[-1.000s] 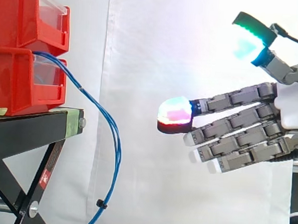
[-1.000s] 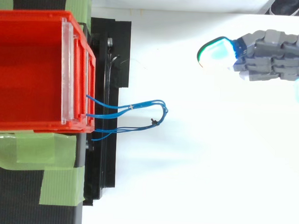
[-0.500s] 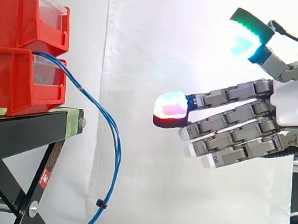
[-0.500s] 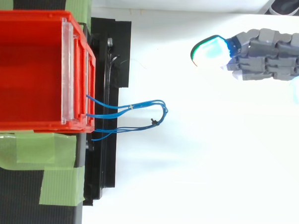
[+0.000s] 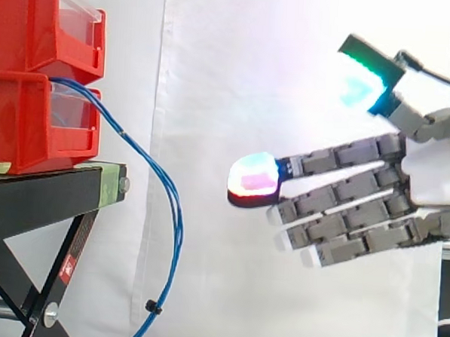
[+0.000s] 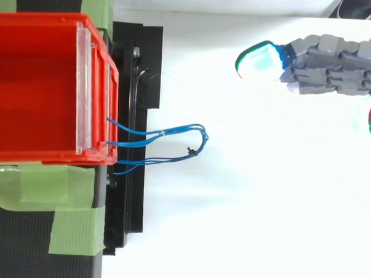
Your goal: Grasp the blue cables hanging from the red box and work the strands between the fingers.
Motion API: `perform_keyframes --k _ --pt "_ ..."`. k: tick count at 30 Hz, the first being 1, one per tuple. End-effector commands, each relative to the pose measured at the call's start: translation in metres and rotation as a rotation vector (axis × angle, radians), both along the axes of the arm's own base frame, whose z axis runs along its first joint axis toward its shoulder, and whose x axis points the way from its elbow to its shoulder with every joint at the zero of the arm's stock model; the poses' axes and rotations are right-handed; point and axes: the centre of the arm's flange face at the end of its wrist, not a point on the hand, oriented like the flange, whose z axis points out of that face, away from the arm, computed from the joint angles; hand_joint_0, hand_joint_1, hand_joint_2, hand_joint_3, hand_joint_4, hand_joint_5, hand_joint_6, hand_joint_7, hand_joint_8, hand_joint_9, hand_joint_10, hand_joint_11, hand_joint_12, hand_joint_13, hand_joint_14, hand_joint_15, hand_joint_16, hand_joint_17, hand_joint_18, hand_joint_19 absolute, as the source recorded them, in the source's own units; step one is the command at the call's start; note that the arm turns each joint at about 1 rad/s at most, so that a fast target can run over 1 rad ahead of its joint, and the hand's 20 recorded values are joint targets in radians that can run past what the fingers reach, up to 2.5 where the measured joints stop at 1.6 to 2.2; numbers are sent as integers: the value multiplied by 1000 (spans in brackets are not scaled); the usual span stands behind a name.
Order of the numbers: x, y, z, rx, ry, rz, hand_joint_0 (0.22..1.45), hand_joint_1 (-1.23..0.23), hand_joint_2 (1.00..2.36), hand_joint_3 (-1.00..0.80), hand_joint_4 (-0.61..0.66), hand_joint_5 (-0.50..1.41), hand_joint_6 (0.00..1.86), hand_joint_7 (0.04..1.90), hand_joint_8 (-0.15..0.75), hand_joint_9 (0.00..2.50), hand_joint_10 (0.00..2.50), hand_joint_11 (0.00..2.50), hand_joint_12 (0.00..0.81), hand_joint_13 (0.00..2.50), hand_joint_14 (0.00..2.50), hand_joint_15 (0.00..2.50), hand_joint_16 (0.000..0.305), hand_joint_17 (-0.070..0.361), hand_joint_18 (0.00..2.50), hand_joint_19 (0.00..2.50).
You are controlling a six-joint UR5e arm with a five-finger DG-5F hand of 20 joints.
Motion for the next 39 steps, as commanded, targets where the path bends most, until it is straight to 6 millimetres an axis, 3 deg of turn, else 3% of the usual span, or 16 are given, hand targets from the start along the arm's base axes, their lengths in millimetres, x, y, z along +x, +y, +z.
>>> perform_keyframes --k 1,6,25,28,30,32,35,39 --pt "15 3 -31 14 -14 -1 741 -519 1000 -1000 134 -392 6 669 280 99 1 89 358 0 4 143 59 134 30 261" --pt "26 5 -42 28 -70 -2 741 -518 1000 -1000 135 -392 5 670 280 101 1 90 358 0 4 143 59 134 31 261" --pt "35 16 -35 -76 -126 -65 742 -518 1000 -1000 134 -391 6 669 279 103 1 92 357 0 3 147 59 134 31 260" --pt "39 19 -43 -90 -119 -74 743 -518 1000 -1000 134 -391 6 670 279 105 2 91 358 0 3 147 59 134 35 260" --pt "54 24 -67 -75 -117 -71 743 -517 1000 -1000 133 -390 6 670 279 105 1 93 357 0 4 148 60 134 33 262" --pt "59 26 -73 -60 -121 -70 743 -517 1000 -1000 134 -391 6 670 279 105 0 101 357 0 3 147 59 134 32 260" --pt "74 31 -77 -22 -134 -71 743 -517 1000 -1000 133 -392 6 670 280 107 1 94 358 0 4 147 60 134 30 268" --pt "78 32 -74 -25 -134 -72 743 -517 1000 -1000 134 -390 6 669 280 108 2 96 358 0 4 151 59 134 31 268"
